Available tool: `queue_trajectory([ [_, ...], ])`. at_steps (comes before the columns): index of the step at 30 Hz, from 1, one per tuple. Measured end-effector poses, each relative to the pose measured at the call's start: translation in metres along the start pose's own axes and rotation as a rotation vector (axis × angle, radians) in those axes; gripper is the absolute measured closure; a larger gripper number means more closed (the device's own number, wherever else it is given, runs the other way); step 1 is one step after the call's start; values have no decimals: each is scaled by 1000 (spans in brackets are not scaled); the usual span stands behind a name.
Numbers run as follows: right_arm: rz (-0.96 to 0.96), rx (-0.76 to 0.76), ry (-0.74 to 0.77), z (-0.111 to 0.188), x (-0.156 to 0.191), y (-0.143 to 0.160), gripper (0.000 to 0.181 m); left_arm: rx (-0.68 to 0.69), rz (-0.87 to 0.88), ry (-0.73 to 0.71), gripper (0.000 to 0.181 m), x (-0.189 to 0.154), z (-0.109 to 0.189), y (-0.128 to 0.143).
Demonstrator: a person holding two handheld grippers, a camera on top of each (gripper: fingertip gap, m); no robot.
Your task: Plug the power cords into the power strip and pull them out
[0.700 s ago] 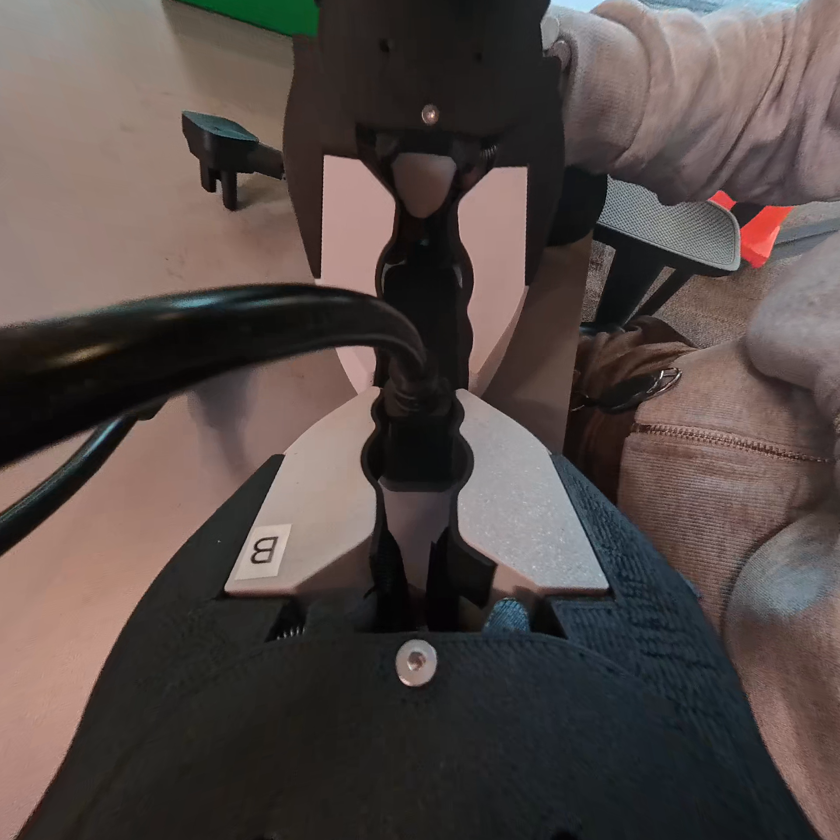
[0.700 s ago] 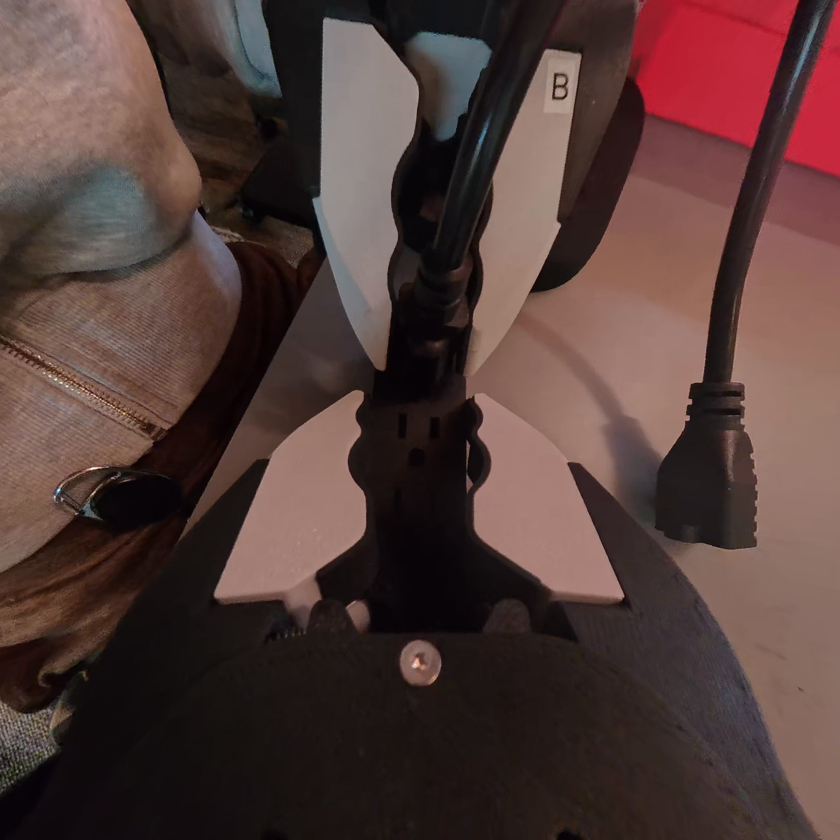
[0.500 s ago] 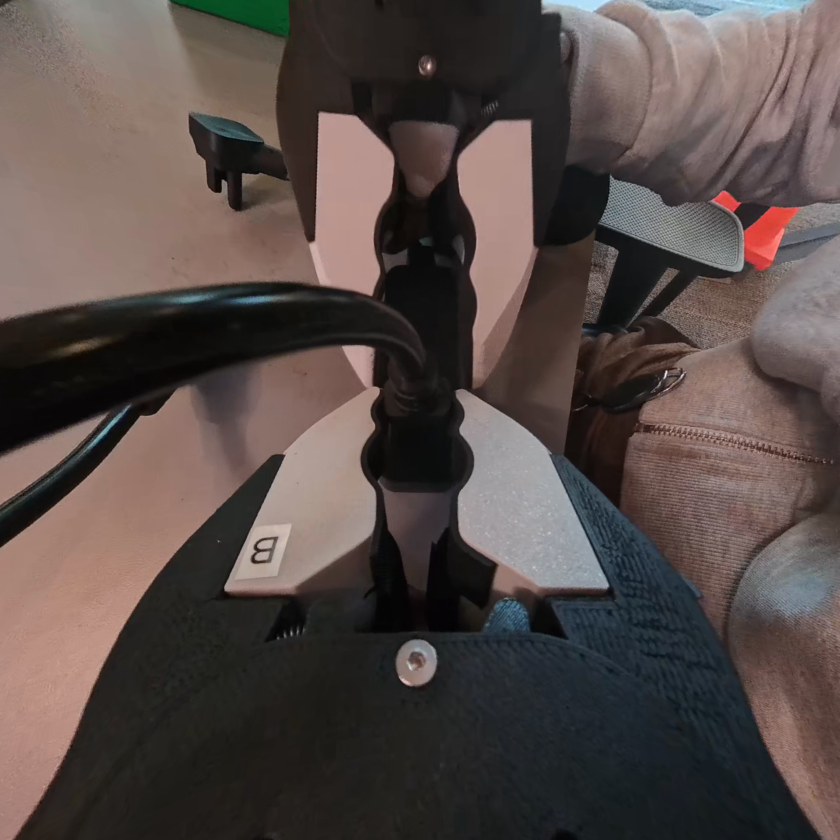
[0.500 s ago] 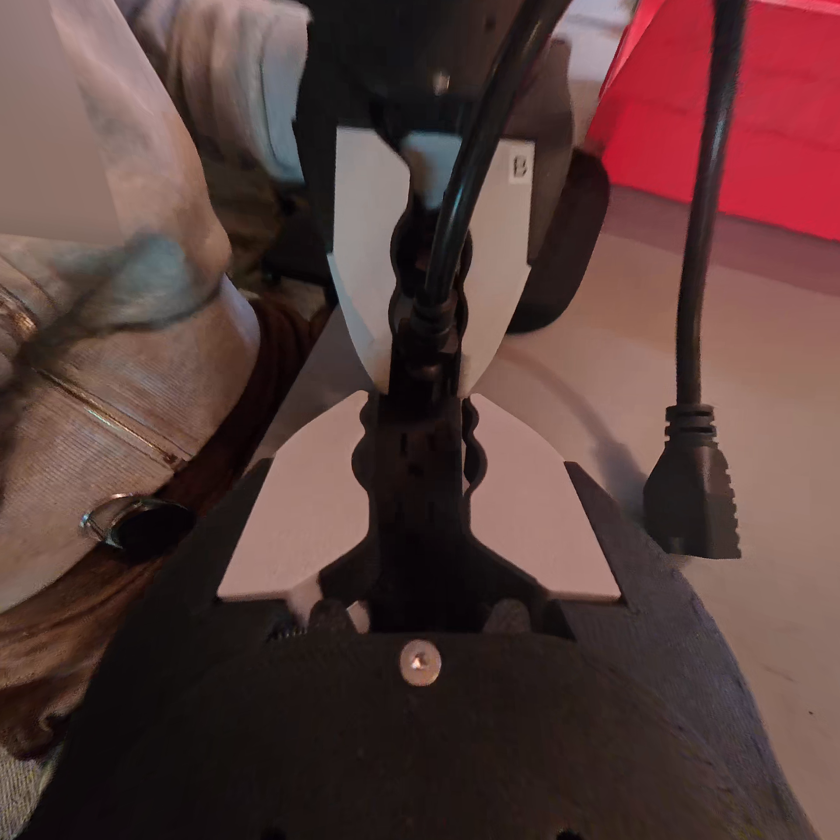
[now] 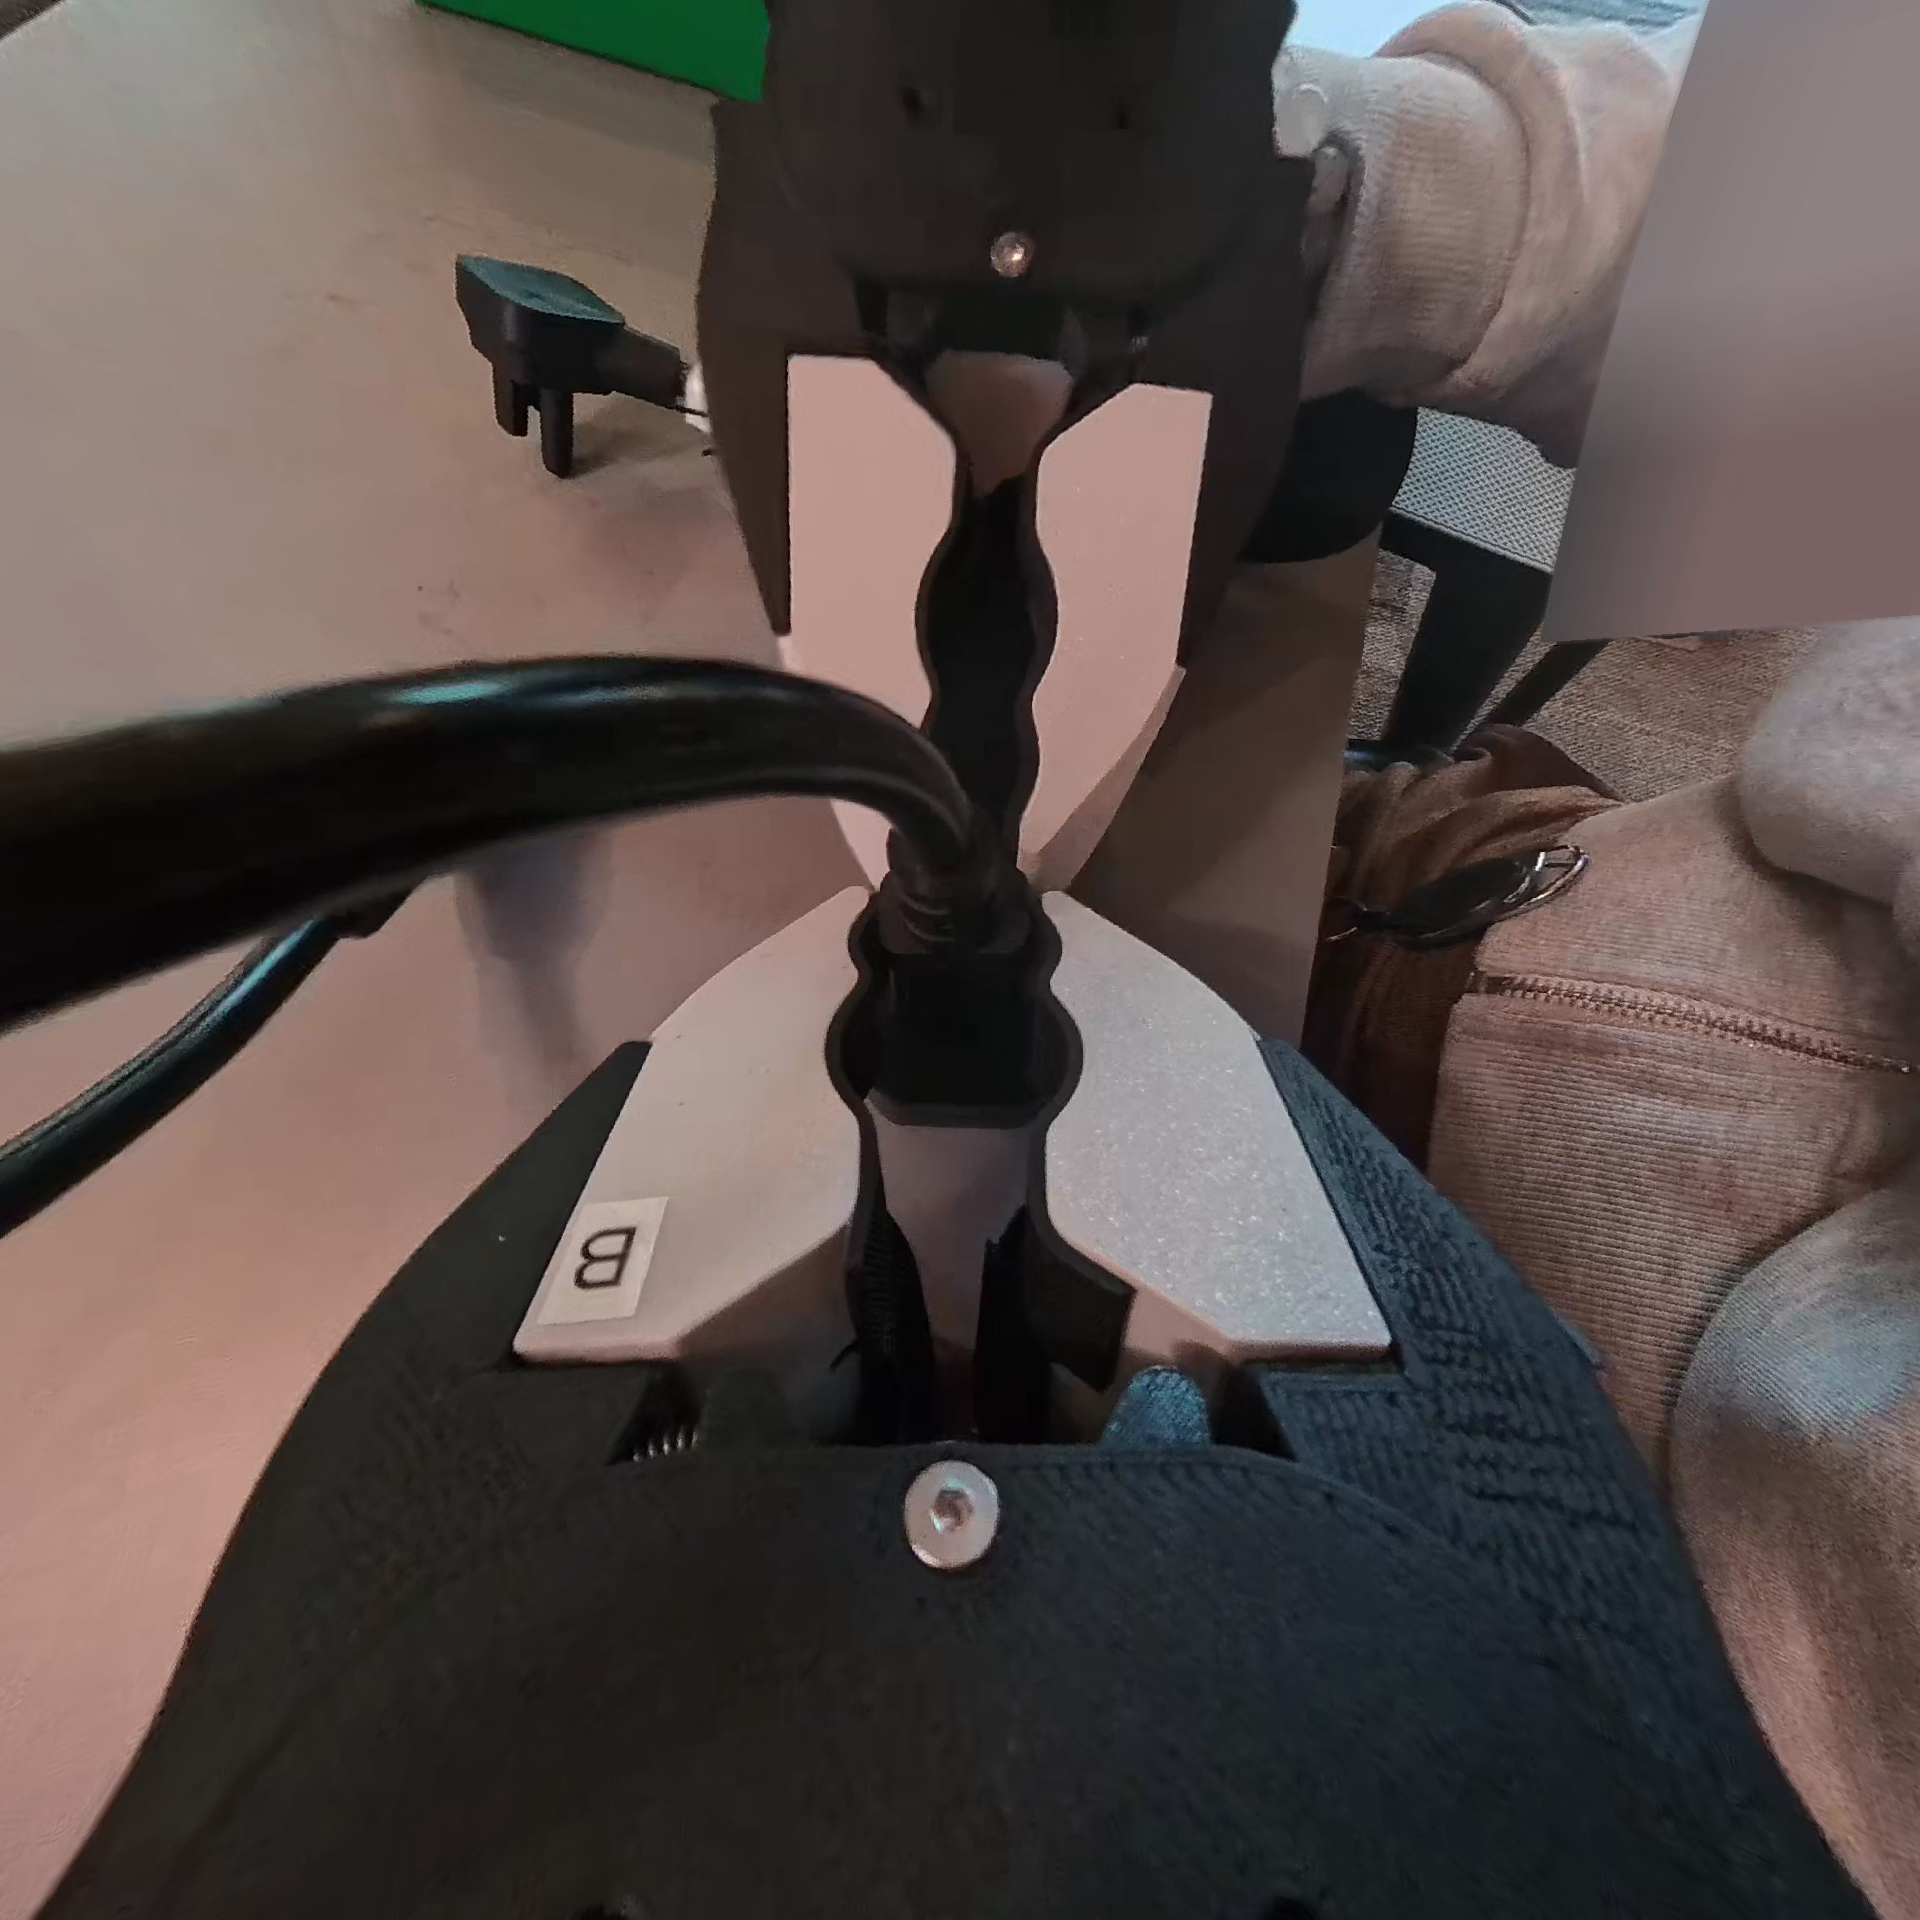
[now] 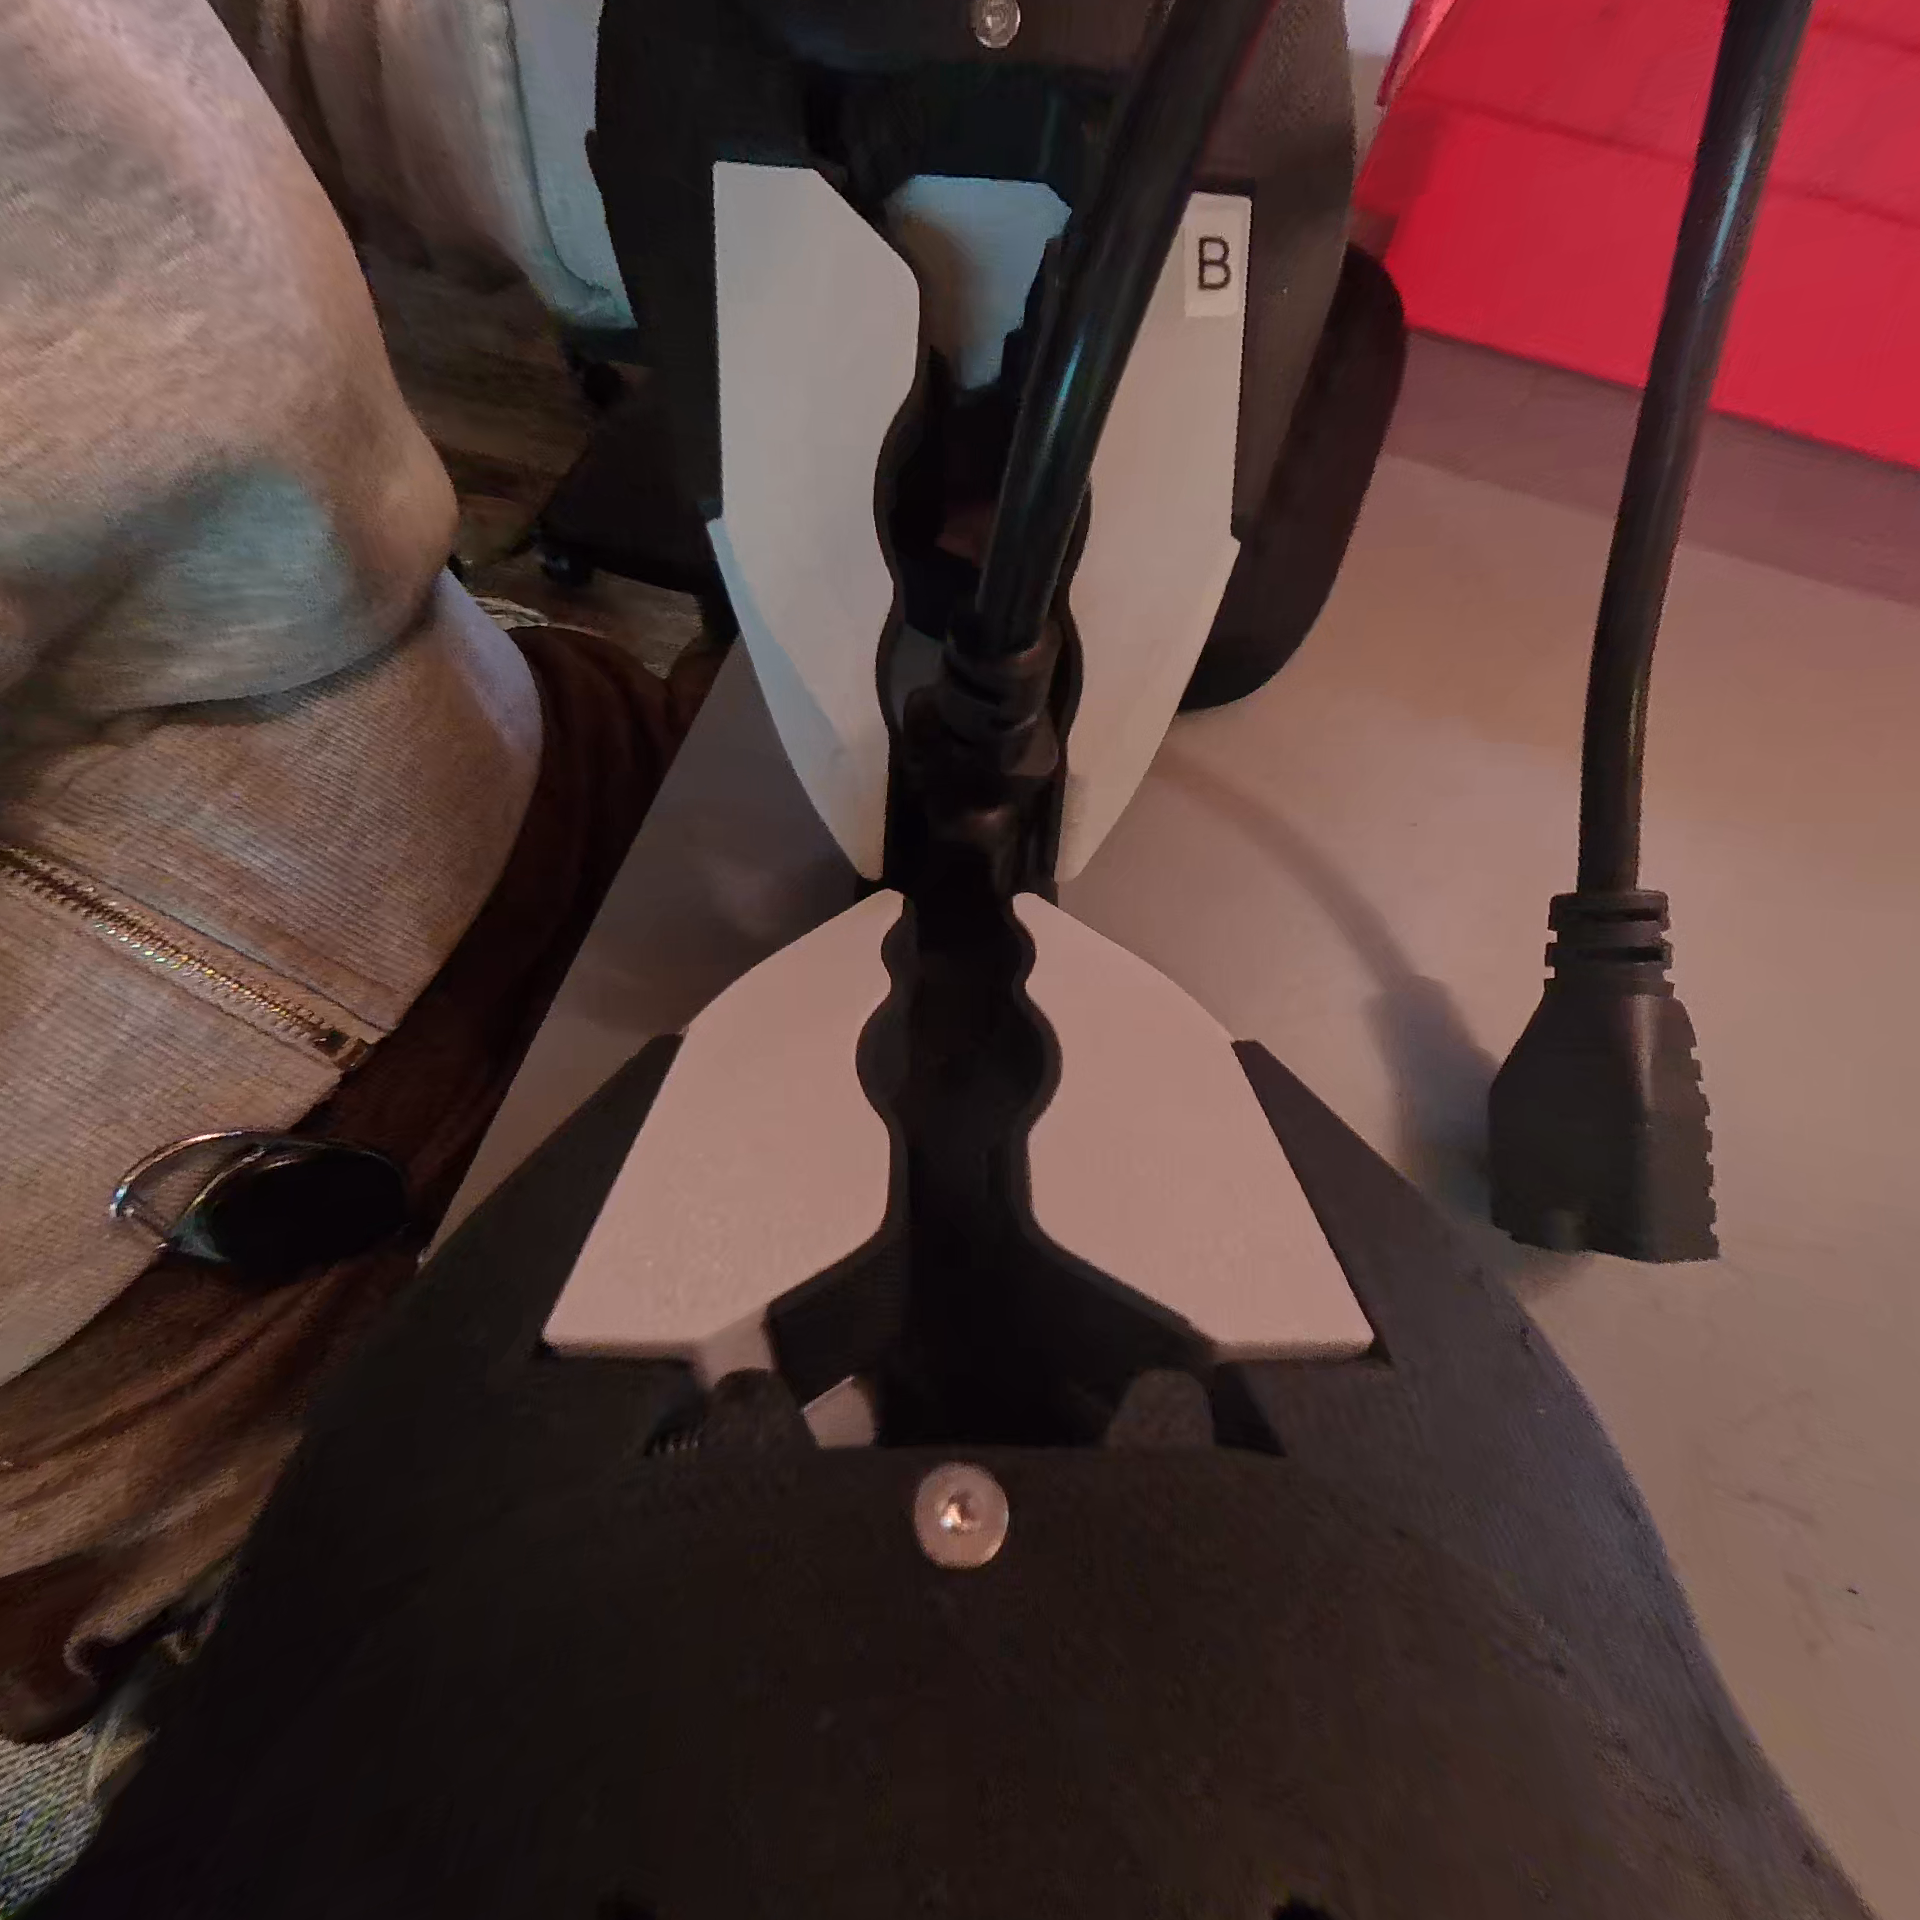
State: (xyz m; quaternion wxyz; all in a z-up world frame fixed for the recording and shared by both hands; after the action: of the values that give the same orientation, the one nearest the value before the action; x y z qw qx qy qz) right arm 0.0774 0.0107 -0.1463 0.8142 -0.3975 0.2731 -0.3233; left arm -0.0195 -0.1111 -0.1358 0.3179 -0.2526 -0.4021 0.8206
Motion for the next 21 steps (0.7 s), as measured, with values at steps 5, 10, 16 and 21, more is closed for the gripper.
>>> queue_trajectory([
  [5,13,10,11,0,0,0,169,15,-11,-8,158,1,1,-1],
  [10,-28,8,-36,-1,0,-1,158,10,-19,23,158,2,-2,-3],
  [16,-69,-12,-40,-1,-2,3,159,-10,-15,8,158,1,4,1],
  [21,-56,10,-38,-3,0,-1,159,21,-30,-3,158,0,4,0],
])
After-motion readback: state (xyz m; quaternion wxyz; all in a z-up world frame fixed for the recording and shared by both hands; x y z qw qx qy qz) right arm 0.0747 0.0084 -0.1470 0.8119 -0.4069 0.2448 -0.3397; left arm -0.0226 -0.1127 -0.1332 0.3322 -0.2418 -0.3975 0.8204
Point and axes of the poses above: each gripper's, where its closed fingertips meet, z back along the fingers, y out of its underside, x = y × z across the jaws, the point moved 10 cm from there along z, back along the fingers, and after that the axes turned 14 degrees about y, right-handed, at the moved point
